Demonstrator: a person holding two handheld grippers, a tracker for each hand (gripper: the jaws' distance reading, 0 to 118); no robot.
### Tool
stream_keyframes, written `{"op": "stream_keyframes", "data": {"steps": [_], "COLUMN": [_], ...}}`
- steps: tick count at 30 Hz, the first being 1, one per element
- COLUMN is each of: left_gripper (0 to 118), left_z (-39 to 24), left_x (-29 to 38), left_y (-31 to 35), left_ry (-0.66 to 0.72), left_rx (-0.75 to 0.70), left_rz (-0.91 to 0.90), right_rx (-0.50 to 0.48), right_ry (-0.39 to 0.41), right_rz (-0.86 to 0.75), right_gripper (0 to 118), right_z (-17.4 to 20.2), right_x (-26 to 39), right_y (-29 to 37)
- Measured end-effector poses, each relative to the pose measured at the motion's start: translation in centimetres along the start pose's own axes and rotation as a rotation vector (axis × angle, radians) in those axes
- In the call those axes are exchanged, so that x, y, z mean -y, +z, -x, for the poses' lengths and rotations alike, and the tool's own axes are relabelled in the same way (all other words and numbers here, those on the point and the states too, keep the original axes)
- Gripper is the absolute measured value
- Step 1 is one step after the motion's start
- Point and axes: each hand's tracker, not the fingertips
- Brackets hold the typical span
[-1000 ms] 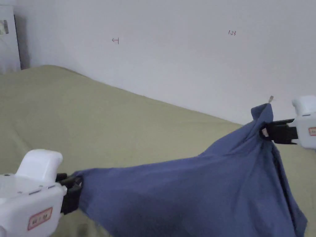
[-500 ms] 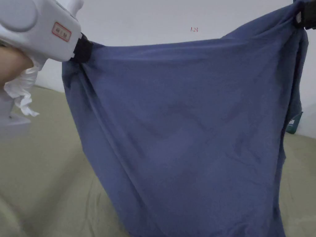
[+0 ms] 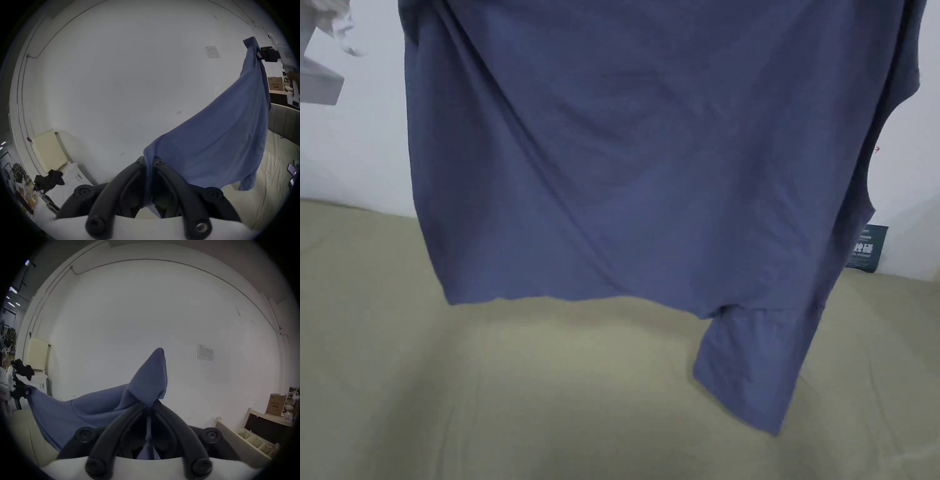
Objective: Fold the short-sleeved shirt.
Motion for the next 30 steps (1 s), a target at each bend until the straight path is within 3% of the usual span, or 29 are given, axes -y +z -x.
{"op": "stream_keyframes", "data": {"steps": [6, 12, 18, 27, 30], "left_gripper": [6, 6, 6, 6, 6], "left_z": [-0.4, -2.1, -3.2, -5.6, -6.9], "left_x": [2.6, 10.9, 19.2, 29.6, 32.4], "left_y": [1.7, 4.3, 9.9, 20.0, 23.0], "left_ry": [0.008, 0.036, 0.043, 0.087, 0.077], "left_rx": [0.031, 0.134, 0.213, 0.321, 0.373], "left_rz": [-0.008, 0.077, 0.146, 0.244, 0.287], "right_rx": [-0.059, -0.182, -0.243, -0.314, -0.334], "right_ry": [-0.014, -0.027, -0.029, -0.199, -0.22], "right_rz": [0.026, 0.121, 0.265, 0.449, 0.534], "right_gripper": [4, 4, 4, 4, 4], "right_z": [0.2, 1.8, 3.7, 4.3, 4.6], "right_x": [2.4, 9.6, 17.1, 26.5, 28.9], "right_y": [3.7, 9.5, 16.2, 29.6, 33.5]}}
